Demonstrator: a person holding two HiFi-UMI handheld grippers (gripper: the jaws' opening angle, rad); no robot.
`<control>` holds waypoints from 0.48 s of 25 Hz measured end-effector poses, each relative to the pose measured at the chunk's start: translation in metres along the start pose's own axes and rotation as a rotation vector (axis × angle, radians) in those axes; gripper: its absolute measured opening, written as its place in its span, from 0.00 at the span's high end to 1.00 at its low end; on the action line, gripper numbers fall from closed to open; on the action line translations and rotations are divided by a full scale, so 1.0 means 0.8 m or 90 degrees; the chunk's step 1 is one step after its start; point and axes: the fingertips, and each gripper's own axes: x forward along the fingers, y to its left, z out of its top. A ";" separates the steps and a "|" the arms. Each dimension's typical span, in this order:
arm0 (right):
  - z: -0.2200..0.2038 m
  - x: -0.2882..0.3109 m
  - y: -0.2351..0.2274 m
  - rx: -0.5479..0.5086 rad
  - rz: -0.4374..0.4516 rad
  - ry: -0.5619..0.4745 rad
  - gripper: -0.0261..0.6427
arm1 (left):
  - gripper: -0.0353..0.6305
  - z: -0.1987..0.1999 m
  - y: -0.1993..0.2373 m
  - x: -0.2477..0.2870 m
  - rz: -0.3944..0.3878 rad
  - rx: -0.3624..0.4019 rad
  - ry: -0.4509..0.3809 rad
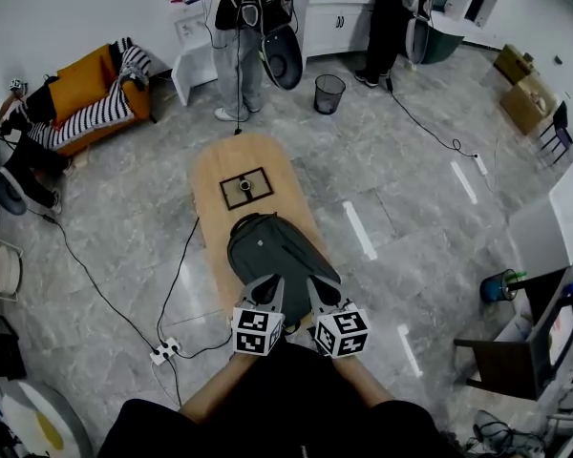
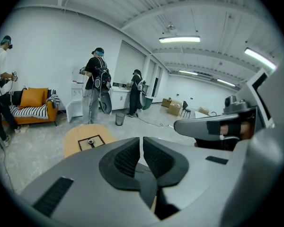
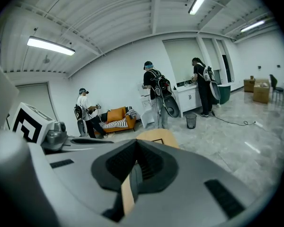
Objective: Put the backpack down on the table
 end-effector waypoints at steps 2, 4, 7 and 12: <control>0.001 0.001 0.003 -0.002 0.001 0.000 0.95 | 0.90 -0.001 0.001 -0.001 -0.002 -0.001 0.003; 0.001 0.002 0.006 -0.004 0.002 0.001 0.95 | 0.90 -0.001 0.002 -0.001 -0.006 -0.001 0.007; -0.001 0.005 0.008 -0.004 0.003 0.005 0.95 | 0.90 -0.004 0.002 0.001 -0.014 -0.003 0.014; -0.003 0.004 0.009 -0.005 0.002 0.010 0.95 | 0.90 -0.006 -0.001 0.002 -0.025 -0.008 0.021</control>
